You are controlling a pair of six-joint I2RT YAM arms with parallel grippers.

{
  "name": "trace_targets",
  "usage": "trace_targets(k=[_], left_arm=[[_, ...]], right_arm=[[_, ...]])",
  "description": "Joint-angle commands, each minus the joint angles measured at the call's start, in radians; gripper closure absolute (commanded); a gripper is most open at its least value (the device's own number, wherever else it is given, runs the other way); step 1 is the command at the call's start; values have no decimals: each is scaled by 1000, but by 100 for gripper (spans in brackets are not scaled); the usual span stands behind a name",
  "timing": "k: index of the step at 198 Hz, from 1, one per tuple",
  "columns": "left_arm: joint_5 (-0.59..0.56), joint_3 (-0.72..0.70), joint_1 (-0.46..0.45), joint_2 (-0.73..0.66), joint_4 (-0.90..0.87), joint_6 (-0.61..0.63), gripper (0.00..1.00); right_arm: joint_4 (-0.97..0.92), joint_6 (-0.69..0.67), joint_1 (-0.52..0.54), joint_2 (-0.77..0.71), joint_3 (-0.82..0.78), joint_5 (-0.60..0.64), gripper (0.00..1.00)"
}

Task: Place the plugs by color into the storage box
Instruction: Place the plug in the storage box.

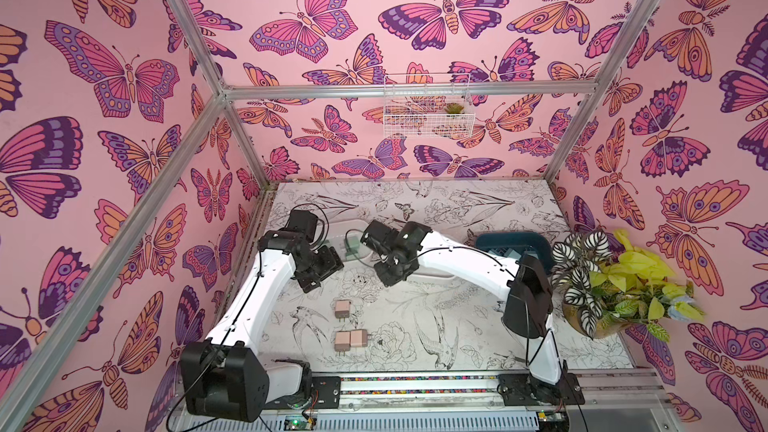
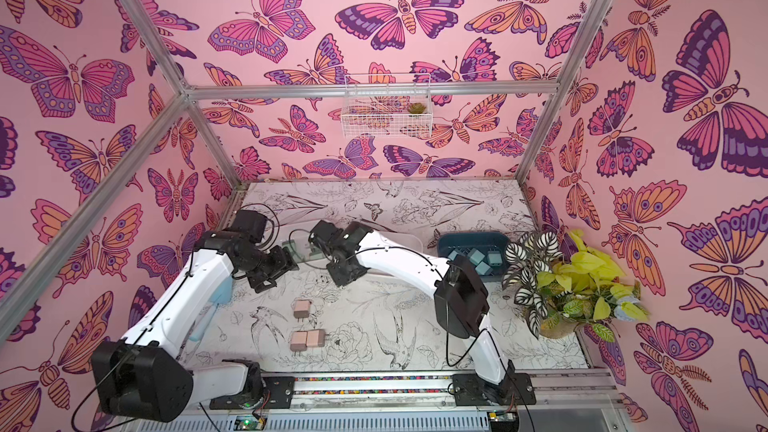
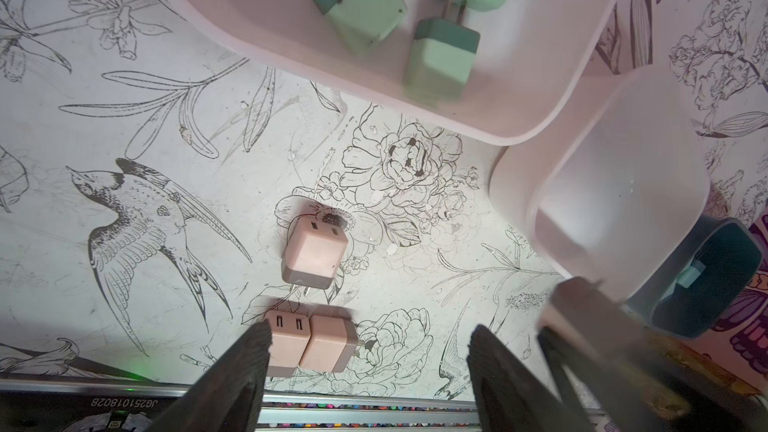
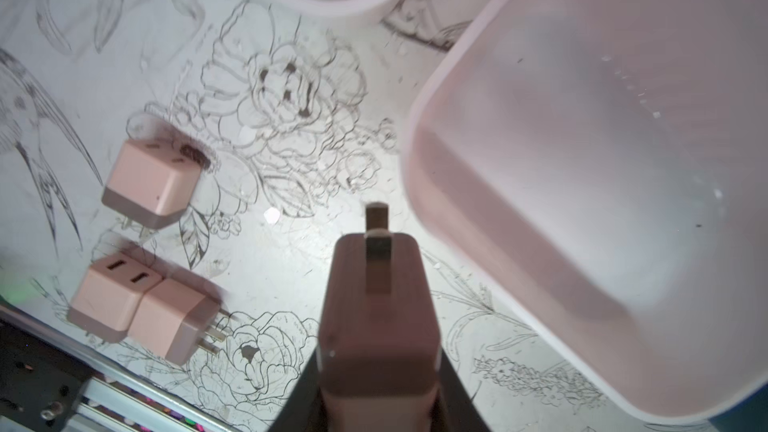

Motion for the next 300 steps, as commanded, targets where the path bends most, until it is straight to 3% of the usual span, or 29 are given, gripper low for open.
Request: trace_targets(k=[1, 34, 62, 149, 163, 182, 206, 229, 261, 300], left_arm=[[2, 18, 4, 3, -8, 8, 23], [4, 25, 5, 3, -8, 6, 23], [15, 26, 5, 3, -8, -1, 23], [19, 11, 5, -12, -9, -6, 23], [20, 8, 5, -15, -11, -6, 23], [21, 6, 4, -15, -12, -4, 23], [12, 14, 6, -15, -14, -1, 23], [10, 52, 41, -14, -32, 20, 23], [-2, 146, 134, 4, -72, 52, 23], [-5, 175, 165, 22, -81, 30, 23]], right_arm=[[-63, -49, -84, 26, 70, 16, 70], [-74, -66, -181, 158, 195, -43, 70], [-88, -71, -197, 264, 260, -67, 70], [11, -38, -191, 307, 124, -63, 69], [11, -30, -191, 310, 125, -55, 62], [0, -19, -191, 294, 126, -34, 33], [-15, -21, -183, 219, 121, 6, 26], [-37, -38, -148, 114, 120, 48, 25], [-10, -88, -31, 13, 70, -37, 24], [16, -105, 138, 64, 62, -104, 24]])
